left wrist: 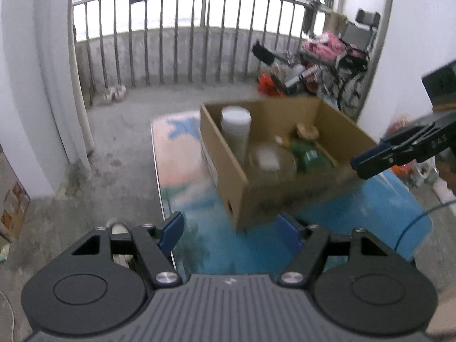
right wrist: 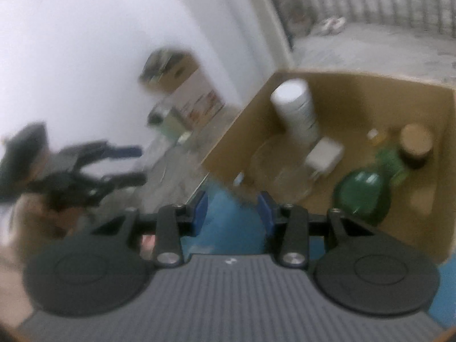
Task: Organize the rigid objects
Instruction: 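Withdraw the right tool from the box toward the black flashlight, then close the right tool on the black cylindrical flashlight and lift it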
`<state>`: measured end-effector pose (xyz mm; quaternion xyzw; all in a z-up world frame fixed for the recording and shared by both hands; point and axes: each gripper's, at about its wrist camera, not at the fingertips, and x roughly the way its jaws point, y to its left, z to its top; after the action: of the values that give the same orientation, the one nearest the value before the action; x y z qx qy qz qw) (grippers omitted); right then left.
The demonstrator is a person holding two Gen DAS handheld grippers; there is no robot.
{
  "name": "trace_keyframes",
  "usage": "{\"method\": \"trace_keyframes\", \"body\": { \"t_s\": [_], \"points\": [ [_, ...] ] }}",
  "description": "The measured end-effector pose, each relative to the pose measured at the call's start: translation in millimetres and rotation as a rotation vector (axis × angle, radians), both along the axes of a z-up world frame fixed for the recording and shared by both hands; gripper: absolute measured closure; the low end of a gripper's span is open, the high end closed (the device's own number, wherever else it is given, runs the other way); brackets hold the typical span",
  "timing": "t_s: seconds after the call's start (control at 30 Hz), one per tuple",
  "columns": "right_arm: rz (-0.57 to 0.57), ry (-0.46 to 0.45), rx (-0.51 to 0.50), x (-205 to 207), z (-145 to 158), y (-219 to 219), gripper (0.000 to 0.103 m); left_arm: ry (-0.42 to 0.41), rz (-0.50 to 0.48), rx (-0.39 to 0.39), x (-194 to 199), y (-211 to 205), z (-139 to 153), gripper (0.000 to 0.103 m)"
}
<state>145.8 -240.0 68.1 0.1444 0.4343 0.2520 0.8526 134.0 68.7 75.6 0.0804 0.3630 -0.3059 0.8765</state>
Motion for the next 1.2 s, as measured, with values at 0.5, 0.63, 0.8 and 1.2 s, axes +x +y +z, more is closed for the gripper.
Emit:
{"method": "trace_keyframes", "body": {
  "t_s": [0.5,0.63,0.8,1.2],
  "points": [
    [0.321,0.135,-0.137,-75,-57,138,0.064,0.346,-0.02,-0.101,-61,23,-90,0.046],
    [0.327,0.145,-0.171,-78,-67,148,0.064,0.385,-0.03,-0.101,-63,18,-99,0.053],
    [0.345,0.147,-0.198,-79,-79,155,0.064,0.435,-0.027,-0.121,-61,16,-109,0.069],
    [0.336,0.159,-0.249,-73,-105,159,0.08,0.499,-0.039,-0.123,-43,5,-125,0.073]
  ]
}}
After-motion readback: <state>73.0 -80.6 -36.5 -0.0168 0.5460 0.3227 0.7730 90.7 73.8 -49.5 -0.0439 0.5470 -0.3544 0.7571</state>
